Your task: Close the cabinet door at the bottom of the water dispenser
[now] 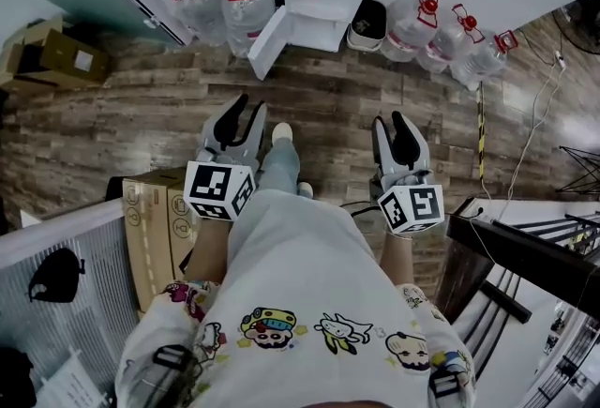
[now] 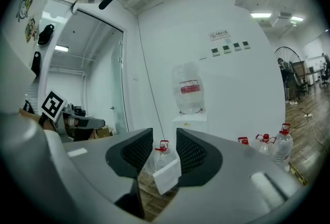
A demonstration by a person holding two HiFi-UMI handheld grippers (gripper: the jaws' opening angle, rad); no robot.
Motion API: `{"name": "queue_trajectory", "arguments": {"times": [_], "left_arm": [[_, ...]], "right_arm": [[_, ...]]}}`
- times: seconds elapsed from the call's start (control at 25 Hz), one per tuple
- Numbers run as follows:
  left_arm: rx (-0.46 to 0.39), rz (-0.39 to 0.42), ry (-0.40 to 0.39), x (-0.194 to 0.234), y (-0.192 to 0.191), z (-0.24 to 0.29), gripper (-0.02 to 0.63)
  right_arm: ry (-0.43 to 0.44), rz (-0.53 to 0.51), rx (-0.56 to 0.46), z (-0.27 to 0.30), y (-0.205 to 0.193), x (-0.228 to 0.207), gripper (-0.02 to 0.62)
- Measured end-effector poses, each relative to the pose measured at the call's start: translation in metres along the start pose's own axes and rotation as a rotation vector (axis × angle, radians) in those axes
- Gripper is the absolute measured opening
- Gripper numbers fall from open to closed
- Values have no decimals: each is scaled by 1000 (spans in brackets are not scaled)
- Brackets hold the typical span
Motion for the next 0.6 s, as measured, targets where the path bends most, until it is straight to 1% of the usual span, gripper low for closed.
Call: {"name": "queue_trajectory", "arguments": {"times": [0.28, 0.44, 0.6], "left_arm": [[22, -11, -16, 57, 27, 63, 137], [7, -10, -14, 91, 43, 89, 137], [-8, -15, -6, 121, 55, 106, 137]], "right_arm": [[16, -16, 20, 86, 25, -13, 149], [23, -17, 17, 129, 38, -11, 153], [24, 1, 12, 165, 40, -10, 153]]}}
Point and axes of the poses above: the fingertips, and each gripper's own axes: z forward along the fingers, x to its left, y out of its top, the point moved 10 cm from there along -z, backward along the fingers, and after that the axes turned 3 degrees about -y, right-handed, at the moved point
